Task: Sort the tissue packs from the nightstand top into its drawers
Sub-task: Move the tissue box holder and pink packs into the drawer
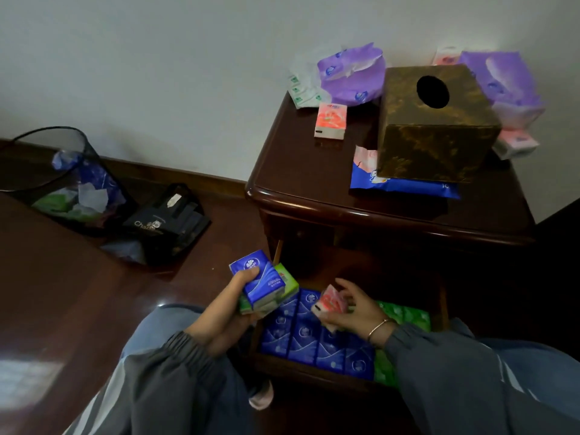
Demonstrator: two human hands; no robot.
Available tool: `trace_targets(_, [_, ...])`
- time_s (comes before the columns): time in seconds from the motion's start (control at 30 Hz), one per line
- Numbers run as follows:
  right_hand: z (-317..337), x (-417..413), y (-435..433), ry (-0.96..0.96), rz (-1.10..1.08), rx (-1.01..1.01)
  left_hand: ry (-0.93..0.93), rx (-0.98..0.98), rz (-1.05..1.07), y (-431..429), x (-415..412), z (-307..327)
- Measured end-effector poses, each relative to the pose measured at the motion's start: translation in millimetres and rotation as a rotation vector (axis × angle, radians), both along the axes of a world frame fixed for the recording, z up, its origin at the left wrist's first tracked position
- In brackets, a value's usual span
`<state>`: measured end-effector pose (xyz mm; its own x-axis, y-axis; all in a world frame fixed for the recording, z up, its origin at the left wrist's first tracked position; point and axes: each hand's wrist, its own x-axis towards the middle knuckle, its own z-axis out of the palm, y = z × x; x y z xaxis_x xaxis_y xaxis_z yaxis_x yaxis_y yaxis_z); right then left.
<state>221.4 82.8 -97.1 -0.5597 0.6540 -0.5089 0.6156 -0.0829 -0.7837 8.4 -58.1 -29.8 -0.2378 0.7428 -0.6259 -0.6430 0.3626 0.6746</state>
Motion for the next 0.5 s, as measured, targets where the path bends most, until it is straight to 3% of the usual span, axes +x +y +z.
trace_targets(0.13, [15, -15, 4, 0.233, -0.198, -0.344, -0.061, 0.008, 0.008, 12, 3, -5])
trace_targets(0.27, [38, 6, 21, 0.233, -0.281, -0.296, 0.101, -0.129, -0.008, 29, 19, -15])
trace_targets(0.5, [70, 98, 42, 0.128, -0.485, -0.196, 0.145, -0.272, -0.099, 60, 79, -45])
